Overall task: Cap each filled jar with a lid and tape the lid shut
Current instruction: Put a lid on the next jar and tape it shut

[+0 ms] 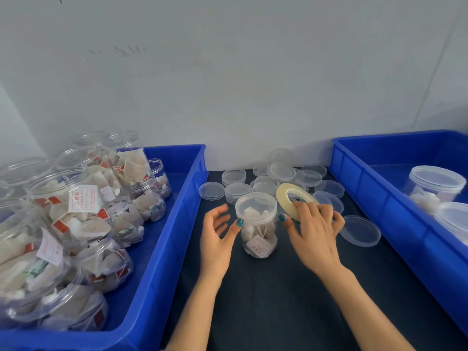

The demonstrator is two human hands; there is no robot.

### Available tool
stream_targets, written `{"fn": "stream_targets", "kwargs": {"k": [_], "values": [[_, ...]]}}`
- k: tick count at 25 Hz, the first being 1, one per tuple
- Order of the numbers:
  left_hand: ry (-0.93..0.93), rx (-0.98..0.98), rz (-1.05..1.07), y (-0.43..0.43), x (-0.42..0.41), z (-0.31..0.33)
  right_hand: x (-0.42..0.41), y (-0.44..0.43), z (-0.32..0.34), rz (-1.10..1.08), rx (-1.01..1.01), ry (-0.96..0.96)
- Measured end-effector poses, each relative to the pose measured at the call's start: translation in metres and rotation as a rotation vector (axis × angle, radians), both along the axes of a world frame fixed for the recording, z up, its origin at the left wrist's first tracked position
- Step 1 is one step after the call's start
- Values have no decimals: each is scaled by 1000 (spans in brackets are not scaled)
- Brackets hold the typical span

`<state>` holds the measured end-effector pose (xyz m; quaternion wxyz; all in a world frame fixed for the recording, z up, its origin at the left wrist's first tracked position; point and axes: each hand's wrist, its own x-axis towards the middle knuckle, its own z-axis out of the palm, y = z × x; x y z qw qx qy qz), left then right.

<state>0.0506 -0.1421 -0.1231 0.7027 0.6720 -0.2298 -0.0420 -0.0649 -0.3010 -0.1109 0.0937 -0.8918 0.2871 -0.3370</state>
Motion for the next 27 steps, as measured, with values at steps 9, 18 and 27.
{"fn": "stream_targets", "kwargs": {"k": [9, 18, 27], "values": [[142, -20, -203, -10, 19, 5, 0, -7, -3, 51, 46, -15], [-179, 193, -182, -25, -8, 4, -7, -6, 8, 141, 73, 40], [102, 100, -351, -5, 8, 9, -18, -16, 44, 233, -31, 195]]}}
